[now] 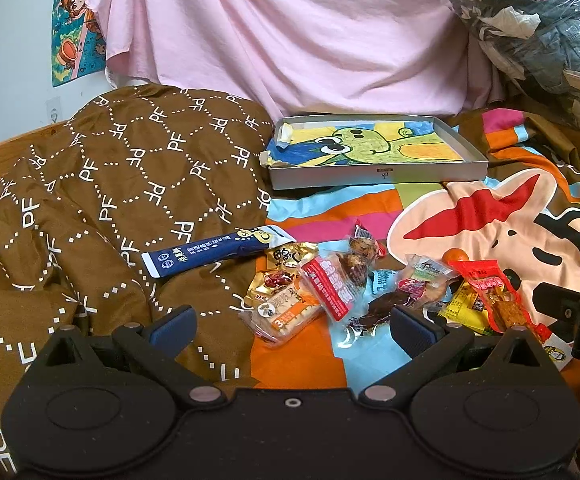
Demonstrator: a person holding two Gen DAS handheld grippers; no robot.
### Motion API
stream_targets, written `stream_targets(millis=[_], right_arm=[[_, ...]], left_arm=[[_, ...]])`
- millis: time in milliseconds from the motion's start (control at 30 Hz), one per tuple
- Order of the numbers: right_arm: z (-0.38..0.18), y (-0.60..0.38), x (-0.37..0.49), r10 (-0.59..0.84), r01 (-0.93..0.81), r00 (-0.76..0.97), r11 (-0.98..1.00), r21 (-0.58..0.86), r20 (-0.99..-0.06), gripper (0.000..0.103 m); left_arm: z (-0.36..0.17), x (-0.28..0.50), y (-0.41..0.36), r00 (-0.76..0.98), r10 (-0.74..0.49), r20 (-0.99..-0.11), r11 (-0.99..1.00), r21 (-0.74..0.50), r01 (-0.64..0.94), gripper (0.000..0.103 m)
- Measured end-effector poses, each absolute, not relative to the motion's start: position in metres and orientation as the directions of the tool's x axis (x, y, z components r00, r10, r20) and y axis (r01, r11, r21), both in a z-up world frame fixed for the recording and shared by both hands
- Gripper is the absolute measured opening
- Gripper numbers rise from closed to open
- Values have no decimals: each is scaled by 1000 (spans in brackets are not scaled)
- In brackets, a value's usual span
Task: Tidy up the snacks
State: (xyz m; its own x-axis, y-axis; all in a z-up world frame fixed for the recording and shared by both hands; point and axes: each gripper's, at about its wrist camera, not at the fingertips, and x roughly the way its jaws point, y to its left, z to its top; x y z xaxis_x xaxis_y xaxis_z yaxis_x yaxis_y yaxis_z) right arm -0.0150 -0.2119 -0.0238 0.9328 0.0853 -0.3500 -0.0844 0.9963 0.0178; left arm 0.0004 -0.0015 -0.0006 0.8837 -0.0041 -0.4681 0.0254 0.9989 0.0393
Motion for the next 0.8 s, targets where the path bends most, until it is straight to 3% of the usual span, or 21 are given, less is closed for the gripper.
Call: stream_targets(millis=[800], right_arm=[[-24,-210,-15,92,-92,931,996,16,-353,103]], left_arm=[[-1,1,-1,883,-4,-470,999,39,26,102]])
